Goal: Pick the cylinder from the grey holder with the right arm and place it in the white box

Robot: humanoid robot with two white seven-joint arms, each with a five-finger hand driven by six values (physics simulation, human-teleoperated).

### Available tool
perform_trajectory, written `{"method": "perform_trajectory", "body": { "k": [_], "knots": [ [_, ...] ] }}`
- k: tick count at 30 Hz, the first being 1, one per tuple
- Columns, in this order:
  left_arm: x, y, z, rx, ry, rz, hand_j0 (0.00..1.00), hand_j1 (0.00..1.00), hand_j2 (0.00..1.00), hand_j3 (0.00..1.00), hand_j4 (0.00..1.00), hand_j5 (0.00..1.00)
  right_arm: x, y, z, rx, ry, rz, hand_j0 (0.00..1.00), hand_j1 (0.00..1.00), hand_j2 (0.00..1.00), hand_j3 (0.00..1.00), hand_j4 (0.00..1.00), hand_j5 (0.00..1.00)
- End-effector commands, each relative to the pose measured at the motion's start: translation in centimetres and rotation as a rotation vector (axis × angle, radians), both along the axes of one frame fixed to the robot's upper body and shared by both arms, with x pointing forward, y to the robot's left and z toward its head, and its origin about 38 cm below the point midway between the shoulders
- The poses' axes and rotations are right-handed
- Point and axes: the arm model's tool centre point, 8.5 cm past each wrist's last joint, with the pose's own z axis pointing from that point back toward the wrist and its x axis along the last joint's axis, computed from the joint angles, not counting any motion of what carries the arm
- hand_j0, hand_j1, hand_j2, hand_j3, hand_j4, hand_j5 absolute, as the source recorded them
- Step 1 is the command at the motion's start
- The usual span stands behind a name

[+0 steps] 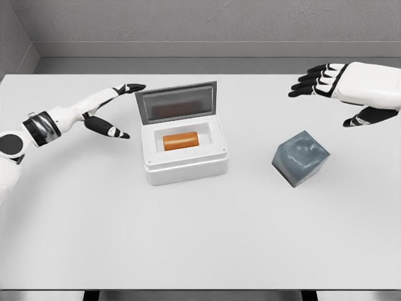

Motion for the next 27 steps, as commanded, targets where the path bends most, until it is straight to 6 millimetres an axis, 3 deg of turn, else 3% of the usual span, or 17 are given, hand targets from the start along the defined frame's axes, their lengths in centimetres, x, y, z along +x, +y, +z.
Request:
{"method": "perform_trajectory", "body": {
  "k": [1, 11, 27],
  "knots": [
    [0.0, -0.2, 0.3, -0.012, -0.004, -0.003, 1.0, 1.0, 1.0, 1.0, 1.0, 1.0, 0.1, 0.0, 0.1, 0.01, 0.001, -0.002, 1.0, 1.0, 1.0, 1.0, 1.0, 1.0],
    [-1.2, -1.1, 1.8, -0.004, -0.055, -0.067, 1.0, 1.0, 1.0, 1.0, 1.0, 1.0, 0.3, 0.1, -0.1, 0.011, 0.005, -0.004, 1.0, 1.0, 1.0, 1.0, 1.0, 1.0],
    [-3.4, 0.0, 2.6, 0.017, -0.087, -0.096, 1.0, 1.0, 1.0, 1.0, 1.0, 1.0, 0.6, 0.6, -0.3, 0.019, 0.008, 0.005, 1.0, 1.0, 1.0, 1.0, 1.0, 1.0]
  ]
}}
